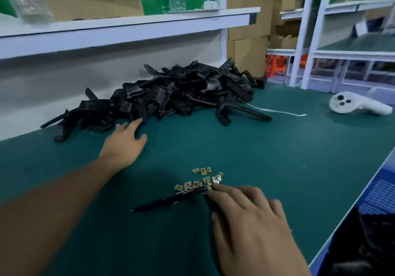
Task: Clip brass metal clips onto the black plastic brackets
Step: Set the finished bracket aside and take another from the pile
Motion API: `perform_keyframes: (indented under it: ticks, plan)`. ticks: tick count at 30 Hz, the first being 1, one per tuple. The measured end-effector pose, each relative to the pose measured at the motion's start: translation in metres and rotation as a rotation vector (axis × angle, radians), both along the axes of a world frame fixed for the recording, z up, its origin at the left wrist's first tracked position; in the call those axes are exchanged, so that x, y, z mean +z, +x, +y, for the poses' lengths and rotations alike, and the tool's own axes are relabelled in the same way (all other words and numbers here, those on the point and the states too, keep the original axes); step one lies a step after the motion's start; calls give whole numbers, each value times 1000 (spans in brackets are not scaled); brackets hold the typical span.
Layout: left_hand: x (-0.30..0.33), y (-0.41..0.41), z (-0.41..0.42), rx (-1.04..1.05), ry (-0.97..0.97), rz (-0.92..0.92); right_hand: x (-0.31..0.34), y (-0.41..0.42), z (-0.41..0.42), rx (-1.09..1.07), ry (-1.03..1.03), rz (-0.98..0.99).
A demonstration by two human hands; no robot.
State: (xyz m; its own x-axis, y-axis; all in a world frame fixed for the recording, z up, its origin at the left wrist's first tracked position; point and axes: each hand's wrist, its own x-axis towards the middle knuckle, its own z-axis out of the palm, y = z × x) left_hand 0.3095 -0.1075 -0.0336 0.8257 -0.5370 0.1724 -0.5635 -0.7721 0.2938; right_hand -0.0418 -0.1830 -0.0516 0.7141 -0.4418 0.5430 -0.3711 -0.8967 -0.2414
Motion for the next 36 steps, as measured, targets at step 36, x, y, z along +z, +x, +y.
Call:
perform_keyframes:
  ticks: [36]
  plan:
    - [13,-173,125,185,222,-288,3,-14,7,51,499,-387]
